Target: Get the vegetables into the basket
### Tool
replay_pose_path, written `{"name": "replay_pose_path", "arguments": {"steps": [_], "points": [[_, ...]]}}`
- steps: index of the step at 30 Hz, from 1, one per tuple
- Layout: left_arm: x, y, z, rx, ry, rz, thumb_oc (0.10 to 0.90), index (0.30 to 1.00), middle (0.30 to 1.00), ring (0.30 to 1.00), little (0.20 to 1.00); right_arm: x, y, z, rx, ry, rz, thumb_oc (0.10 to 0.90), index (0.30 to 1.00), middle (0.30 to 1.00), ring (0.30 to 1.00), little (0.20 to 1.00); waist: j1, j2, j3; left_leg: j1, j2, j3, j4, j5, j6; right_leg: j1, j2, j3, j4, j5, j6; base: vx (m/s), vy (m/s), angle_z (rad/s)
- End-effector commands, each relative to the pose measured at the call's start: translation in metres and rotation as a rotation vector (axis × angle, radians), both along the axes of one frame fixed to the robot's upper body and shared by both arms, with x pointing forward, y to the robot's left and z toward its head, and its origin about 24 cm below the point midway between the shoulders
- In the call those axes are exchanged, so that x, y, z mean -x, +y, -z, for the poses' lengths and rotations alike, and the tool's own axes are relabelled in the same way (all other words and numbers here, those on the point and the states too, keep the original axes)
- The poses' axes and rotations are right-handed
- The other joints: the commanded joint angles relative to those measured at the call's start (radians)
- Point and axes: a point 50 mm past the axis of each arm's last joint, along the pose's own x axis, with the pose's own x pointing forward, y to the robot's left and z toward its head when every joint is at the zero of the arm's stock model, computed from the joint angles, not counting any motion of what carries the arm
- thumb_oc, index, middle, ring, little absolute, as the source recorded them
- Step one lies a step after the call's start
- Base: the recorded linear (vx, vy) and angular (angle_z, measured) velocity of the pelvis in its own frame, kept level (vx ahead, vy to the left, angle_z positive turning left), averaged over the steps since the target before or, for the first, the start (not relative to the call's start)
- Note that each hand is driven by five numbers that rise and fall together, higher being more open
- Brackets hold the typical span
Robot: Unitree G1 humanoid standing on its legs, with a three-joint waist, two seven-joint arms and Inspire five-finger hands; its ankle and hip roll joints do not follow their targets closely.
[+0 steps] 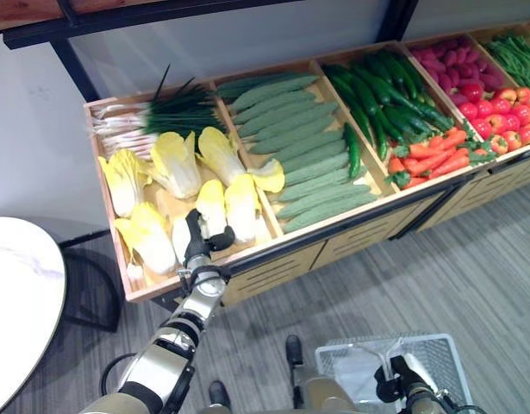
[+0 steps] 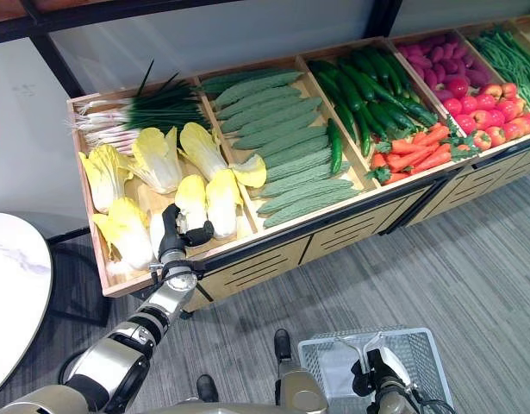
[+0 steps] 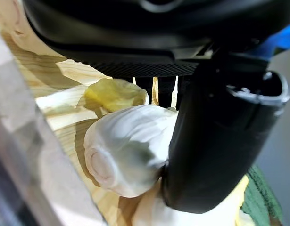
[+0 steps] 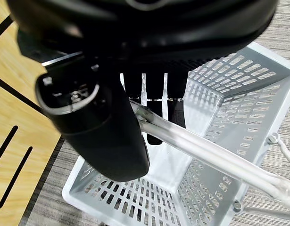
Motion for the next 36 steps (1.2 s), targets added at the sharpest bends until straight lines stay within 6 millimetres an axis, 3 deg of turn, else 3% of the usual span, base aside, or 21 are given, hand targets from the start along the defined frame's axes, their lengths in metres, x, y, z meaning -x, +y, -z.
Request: {"name": "replay_pose_path", "arguments": {"steps": [1,6,7,9,10,11,12,13,14,15,16,17,18,19,21,27,31,33,34,35,36], "points": [[0.019,-0.020,0.040,0.040,0.293,0.117,0.400,0.300,0.300,0.300,0.300,-0.020,-0.012,-0.013,0.032,-0.082,-0.012,0.400,0.300,0.300,0.300,0.300,-0.052,-0.003,-0.003,0.038,0.086,-0.066,0.006,0.018,-0.059,0.066,-0.032,0.036,-0.001,-0.037,0.078,0.01,0.017,-0.03],[0.012,-0.014,0.031,0.046,0.250,0.092,0.400,0.300,0.300,0.300,0.300,-0.018,-0.015,-0.013,0.040,-0.064,-0.025,0.400,0.300,0.300,0.300,0.300,-0.048,0.002,-0.010,0.045,0.083,-0.065,0.006,0.013,-0.058,0.074,-0.035,0.034,-0.001,-0.039,0.081,0.00,0.014,-0.04],[0.005,-0.011,0.021,0.076,0.190,0.060,0.400,0.300,0.300,0.300,0.300,-0.015,-0.016,-0.012,0.044,-0.053,-0.022,0.400,0.300,0.300,0.300,0.300,-0.044,0.004,-0.012,0.048,0.080,-0.067,0.006,0.011,-0.058,0.081,-0.038,0.029,-0.001,-0.040,0.082,0.00,0.000,0.00],[-0.008,-0.010,-0.007,0.110,0.023,0.025,0.400,0.300,0.300,0.300,0.300,-0.009,-0.018,-0.010,0.052,-0.039,-0.007,0.400,0.300,0.300,0.300,0.300,-0.035,0.006,-0.012,0.048,0.075,-0.079,0.006,0.009,-0.056,0.088,-0.044,0.021,-0.001,-0.042,0.084,-0.01,0.039,0.02],[-0.017,-0.011,-0.040,0.116,-0.167,0.026,0.400,0.300,0.300,0.300,0.300,-0.002,-0.019,-0.009,0.052,-0.033,0.018,0.400,0.300,0.300,0.300,0.300,-0.027,0.007,-0.010,0.046,0.070,-0.091,0.006,0.008,-0.053,0.095,-0.052,0.009,-0.001,-0.042,0.086,-0.03,0.036,0.06],[-0.019,-0.010,-0.058,0.109,-0.260,0.030,0.400,0.300,0.300,0.300,0.300,0.002,-0.020,-0.008,0.050,-0.025,0.033,0.400,0.300,0.300,0.300,0.300,-0.022,0.006,-0.009,0.045,0.068,-0.098,0.006,0.007,-0.052,0.099,-0.057,0.001,-0.001,-0.043,0.088,-0.02,0.029,0.05],[-0.018,-0.010,-0.057,0.108,-0.259,0.029,0.400,0.300,0.300,0.300,0.300,0.002,-0.020,-0.008,0.050,-0.024,0.033,0.400,0.300,0.300,0.300,0.300,-0.024,0.006,-0.009,0.045,0.068,-0.099,0.006,0.007,-0.052,0.100,-0.057,0.000,-0.001,-0.043,0.088,-0.02,0.032,0.16],[-0.017,-0.004,-0.087,0.047,-0.413,0.031,0.400,0.300,0.300,0.300,0.300,0.008,-0.019,-0.005,0.041,-0.019,0.058,0.400,0.300,0.300,0.300,0.300,-0.014,0.002,-0.009,0.044,0.063,-0.112,0.006,0.003,-0.049,0.108,-0.066,-0.012,-0.001,-0.044,0.091,-0.02,0.039,0.25],[-0.016,-0.001,-0.100,0.019,-0.478,0.026,0.400,0.300,0.300,0.300,0.300,0.011,-0.018,-0.004,0.038,-0.012,0.064,0.400,0.300,0.300,0.300,0.300,-0.010,0.000,-0.010,0.043,0.060,-0.118,0.006,0.000,-0.048,0.110,-0.070,-0.015,-0.001,-0.044,0.092,-0.02,0.040,0.32],[-0.016,-0.001,-0.099,0.018,-0.477,0.025,0.400,0.300,0.300,0.300,0.300,0.011,-0.018,-0.004,0.038,-0.012,0.064,0.400,0.300,0.300,0.300,0.300,-0.011,-0.001,-0.010,0.043,0.060,-0.119,0.006,0.000,-0.048,0.111,-0.070,-0.015,-0.001,-0.044,0.093,-0.01,0.049,0.24],[-0.014,0.007,-0.122,-0.029,-0.579,0.013,0.400,0.300,0.300,0.300,0.300,0.016,-0.018,-0.003,0.032,0.005,0.073,0.400,0.300,0.300,0.300,0.300,-0.002,-0.005,-0.016,0.043,0.054,-0.125,0.006,-0.006,-0.044,0.118,-0.080,-0.027,-0.001,-0.044,0.095,0.00,0.034,0.16],[-0.014,0.007,-0.122,-0.030,-0.579,0.012,0.400,0.300,0.300,0.300,0.300,0.016,-0.018,-0.003,0.032,0.005,0.072,0.400,0.300,0.300,0.300,0.300,-0.004,-0.005,-0.016,0.043,0.053,-0.126,0.006,-0.006,-0.044,0.119,-0.080,-0.028,-0.001,-0.044,0.095,-0.01,0.071,0.11],[-0.011,0.011,-0.143,-0.069,-0.679,0.002,0.400,0.300,0.300,0.300,0.300,0.018,-0.017,-0.001,0.026,0.017,0.077,0.400,0.300,0.300,0.300,0.300,0.005,-0.010,-0.023,0.042,0.047,-0.134,0.006,-0.012,-0.041,0.124,-0.090,-0.037,-0.001,-0.042,0.097,-0.01,0.039,0.10],[-0.010,0.011,-0.143,-0.070,-0.678,0.001,0.400,0.300,0.300,0.300,0.300,0.018,-0.017,-0.001,0.026,0.017,0.077,0.400,0.300,0.300,0.300,0.300,0.003,-0.010,-0.024,0.042,0.046,-0.135,0.006,-0.012,-0.040,0.125,-0.090,-0.038,-0.001,-0.043,0.097,-0.01,0.076,0.17],[-0.005,0.014,-0.166,-0.121,-0.786,0.003,0.400,0.300,0.300,0.300,0.300,0.022,-0.014,0.001,0.009,0.035,0.085,0.400,0.300,0.300,0.300,0.300,0.013,-0.018,-0.035,0.040,0.037,-0.148,0.006,-0.017,-0.035,0.133,-0.102,-0.049,-0.001,-0.041,0.100,-0.01,0.060,0.21],[0.007,0.009,-0.194,-0.230,-0.930,0.057,0.400,0.300,0.300,0.300,0.300,0.027,-0.007,0.005,-0.015,0.049,0.092,0.400,0.300,0.300,0.300,0.300,0.023,-0.036,-0.052,0.032,0.019,-0.167,0.006,-0.024,-0.026,0.140,-0.123,-0.064,-0.001,-0.038,0.109,-0.01,0.046,0.15],[0.014,0.003,-0.199,-0.275,-0.962,0.136,0.400,0.300,0.300,0.300,0.300,0.029,-0.008,0.005,-0.013,0.048,0.102,0.400,0.300,0.300,0.300,0.300,0.026,-0.041,-0.058,0.035,0.009,-0.164,0.006,-0.030,-0.020,0.142,-0.130,-0.059,-0.001,-0.035,0.114,0.00,0.043,0.06],[0.026,-0.008,-0.204,-0.226,-1.006,0.296,0.400,0.300,0.300,0.300,0.300,0.031,-0.014,0.004,0.002,0.057,0.118,0.400,0.300,0.300,0.300,0.300,0.027,-0.043,-0.065,0.042,-0.001,-0.158,0.006,-0.036,-0.014,0.142,-0.138,-0.052,-0.001,-0.032,0.119,0.01,0.050,-0.03],[0.026,-0.008,-0.204,-0.226,-1.005,0.297,0.400,0.300,0.300,0.300,0.300,0.031,-0.013,0.004,0.002,0.057,0.118,0.400,0.300,0.300,0.300,0.300,0.027,-0.043,-0.065,0.043,-0.001,-0.157,0.006,-0.036,-0.014,0.142,-0.138,-0.052,-0.001,-0.032,0.119,0.03,0.051,-0.06],[0.033,-0.014,-0.206,-0.099,-1.026,0.393,0.400,0.300,0.300,0.300,0.300,0.031,-0.022,0.001,0.021,0.059,0.130,0.400,0.300,0.300,0.300,0.300,0.025,-0.042,-0.069,0.048,-0.004,-0.154,0.006,-0.038,-0.013,0.143,-0.142,-0.049,-0.001,-0.030,0.121,0.01,0.017,-0.07],[0.033,-0.013,-0.206,-0.097,-1.025,0.394,0.400,0.300,0.300,0.300,0.300,0.031,-0.022,0.001,0.021,0.060,0.130,0.400,0.300,0.300,0.300,0.300,0.026,-0.042,-0.069,0.048,-0.004,-0.153,0.006,-0.039,-0.013,0.143,-0.142,-0.048,-0.001,-0.030,0.121,0.03,0.031,-0.06]]}}
